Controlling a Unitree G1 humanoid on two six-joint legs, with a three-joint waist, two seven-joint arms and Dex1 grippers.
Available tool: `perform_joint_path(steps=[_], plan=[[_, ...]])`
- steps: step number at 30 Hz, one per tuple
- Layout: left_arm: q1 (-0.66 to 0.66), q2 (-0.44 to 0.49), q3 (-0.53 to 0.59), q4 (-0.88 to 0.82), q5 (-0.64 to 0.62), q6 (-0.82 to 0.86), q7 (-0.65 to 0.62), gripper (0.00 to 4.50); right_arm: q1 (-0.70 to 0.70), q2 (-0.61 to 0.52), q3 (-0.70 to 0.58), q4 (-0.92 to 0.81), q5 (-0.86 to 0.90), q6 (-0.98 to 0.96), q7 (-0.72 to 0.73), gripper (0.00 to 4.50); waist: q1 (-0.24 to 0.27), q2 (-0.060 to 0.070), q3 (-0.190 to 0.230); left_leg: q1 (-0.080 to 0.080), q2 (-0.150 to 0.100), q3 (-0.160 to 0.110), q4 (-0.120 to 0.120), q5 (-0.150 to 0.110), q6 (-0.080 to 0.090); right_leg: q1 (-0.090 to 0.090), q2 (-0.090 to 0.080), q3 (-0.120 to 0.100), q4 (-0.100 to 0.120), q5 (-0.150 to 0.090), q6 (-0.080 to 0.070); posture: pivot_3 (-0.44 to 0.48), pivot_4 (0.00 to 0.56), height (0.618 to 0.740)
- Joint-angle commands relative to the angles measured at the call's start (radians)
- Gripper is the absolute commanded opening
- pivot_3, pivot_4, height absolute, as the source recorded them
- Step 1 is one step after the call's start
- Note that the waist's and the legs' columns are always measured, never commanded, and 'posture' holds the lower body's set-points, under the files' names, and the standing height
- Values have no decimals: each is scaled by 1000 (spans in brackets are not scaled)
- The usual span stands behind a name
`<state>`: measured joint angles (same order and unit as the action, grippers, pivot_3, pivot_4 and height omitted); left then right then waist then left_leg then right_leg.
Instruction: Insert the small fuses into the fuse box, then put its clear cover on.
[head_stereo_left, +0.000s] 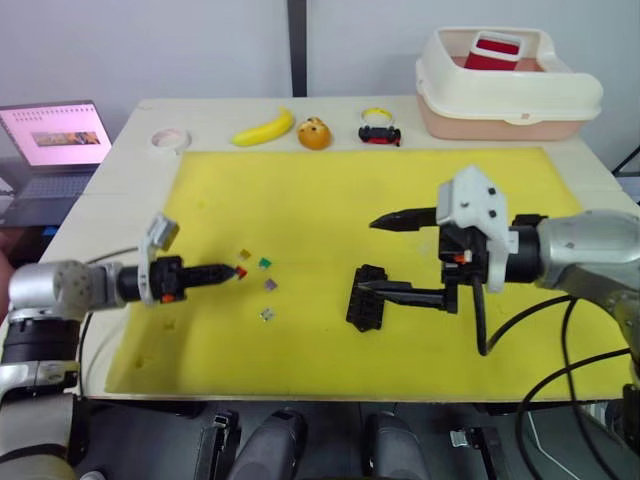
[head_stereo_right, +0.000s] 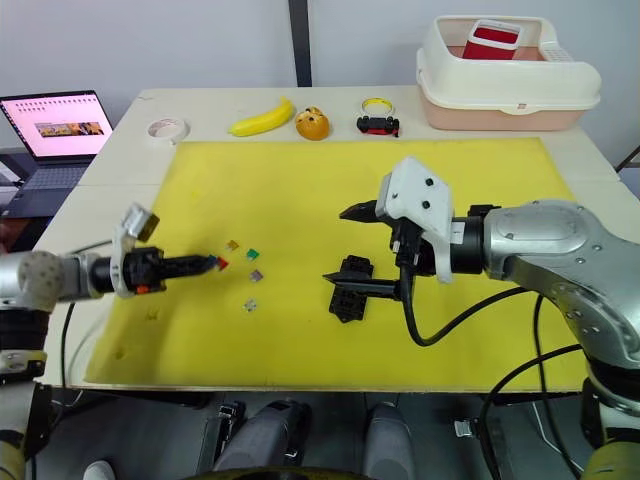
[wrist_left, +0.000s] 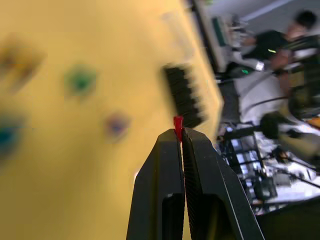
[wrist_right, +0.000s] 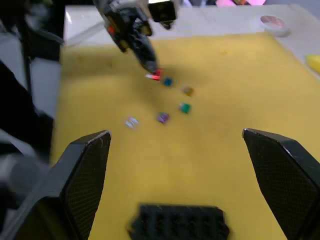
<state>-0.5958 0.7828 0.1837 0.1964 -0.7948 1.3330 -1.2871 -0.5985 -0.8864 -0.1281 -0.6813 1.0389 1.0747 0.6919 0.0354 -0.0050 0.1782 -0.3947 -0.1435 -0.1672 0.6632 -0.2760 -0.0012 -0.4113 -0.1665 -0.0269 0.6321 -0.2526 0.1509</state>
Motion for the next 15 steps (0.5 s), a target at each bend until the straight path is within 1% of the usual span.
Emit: perform_joint_path(steps=[1,4,8,10,13,15], plan=[[-75,-1,57,-161,-121,38,18,29,-39,46,-46,44,199,85,-183,4500,-3,0,0,0,0,0,0,1,-1,0,0,0,0,0,0,0,150,740],[-120,-20,37,-216,-152,12,26,29,-75,78,-44,111,391,95,-338,4500,-20,1,0,0,0,1,0,1,-2,0,0,0,-1,0,0,0,150,740],[-188,-71,11,-237,-164,-41,46,29,-108,60,10,181,654,60,-520,4500,-27,0,0,0,0,1,0,1,-2,0,0,0,-1,0,0,0,150,740],[-200,-82,-5,-231,-160,-66,42,29,-118,47,39,197,750,33,-590,4500,-31,0,0,0,0,1,0,1,-2,0,0,0,-1,0,0,0,150,740],[-210,-94,-28,-226,-162,-97,32,0,-131,36,79,205,865,-19,-676,3607,-40,0,0,0,1,1,-1,1,-2,0,0,0,-1,0,0,0,150,740],[-215,-103,-43,-226,-162,-116,26,0,-143,28,106,210,910,-45,-723,2624,-45,0,0,0,0,1,-1,1,-2,0,0,0,-2,0,0,0,150,740]])
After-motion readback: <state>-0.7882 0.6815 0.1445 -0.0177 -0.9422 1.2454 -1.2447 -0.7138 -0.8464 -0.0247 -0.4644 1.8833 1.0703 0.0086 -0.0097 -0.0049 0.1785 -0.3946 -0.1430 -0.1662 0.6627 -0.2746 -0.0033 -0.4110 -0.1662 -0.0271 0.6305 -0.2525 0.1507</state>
